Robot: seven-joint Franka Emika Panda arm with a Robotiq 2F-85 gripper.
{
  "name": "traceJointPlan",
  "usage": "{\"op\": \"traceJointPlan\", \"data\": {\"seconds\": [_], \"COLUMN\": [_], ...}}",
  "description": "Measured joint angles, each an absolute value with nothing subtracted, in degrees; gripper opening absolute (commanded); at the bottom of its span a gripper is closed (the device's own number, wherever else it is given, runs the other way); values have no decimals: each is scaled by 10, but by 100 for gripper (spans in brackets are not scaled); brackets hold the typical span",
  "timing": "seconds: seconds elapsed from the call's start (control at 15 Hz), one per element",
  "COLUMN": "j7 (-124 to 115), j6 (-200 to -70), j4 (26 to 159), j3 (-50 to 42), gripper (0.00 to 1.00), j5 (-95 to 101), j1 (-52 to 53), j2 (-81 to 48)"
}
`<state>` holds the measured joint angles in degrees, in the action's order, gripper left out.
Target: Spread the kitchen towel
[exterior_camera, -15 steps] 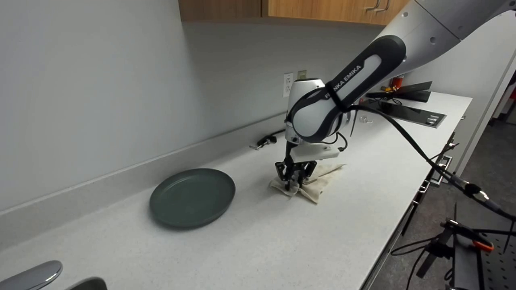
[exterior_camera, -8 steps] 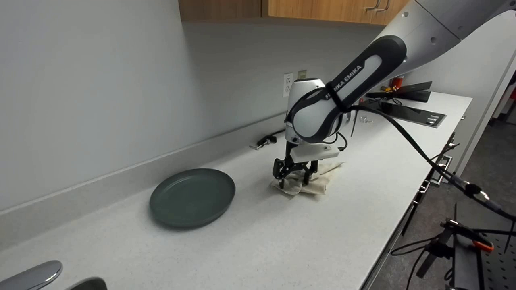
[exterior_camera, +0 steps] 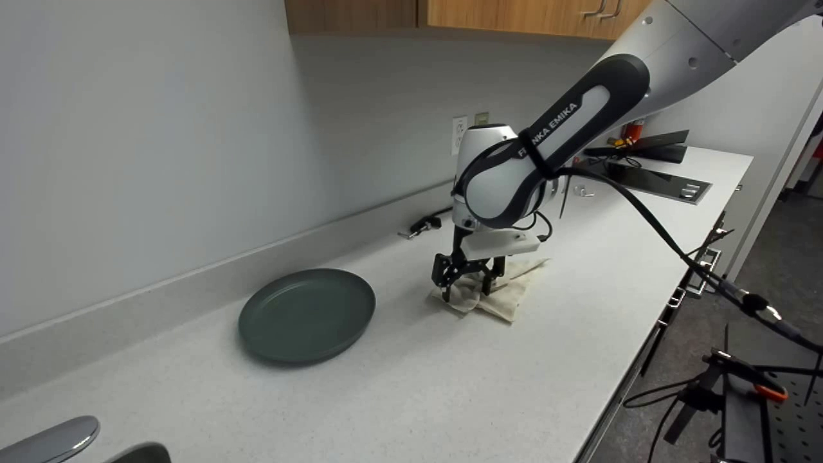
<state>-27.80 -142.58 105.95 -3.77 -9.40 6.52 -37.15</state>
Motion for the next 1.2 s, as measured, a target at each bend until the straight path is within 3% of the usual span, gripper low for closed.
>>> {"op": "traceJointPlan", "data": {"seconds": [0.6, 1.2], "j7": [-278, -276], "j6": [-1426, -1364], "j4": [1059, 1058], "j3": [-35, -54], "gripper": [0, 1], "j5": [-94, -35], "j1": [65, 73], "j2": [-375, -364]}}
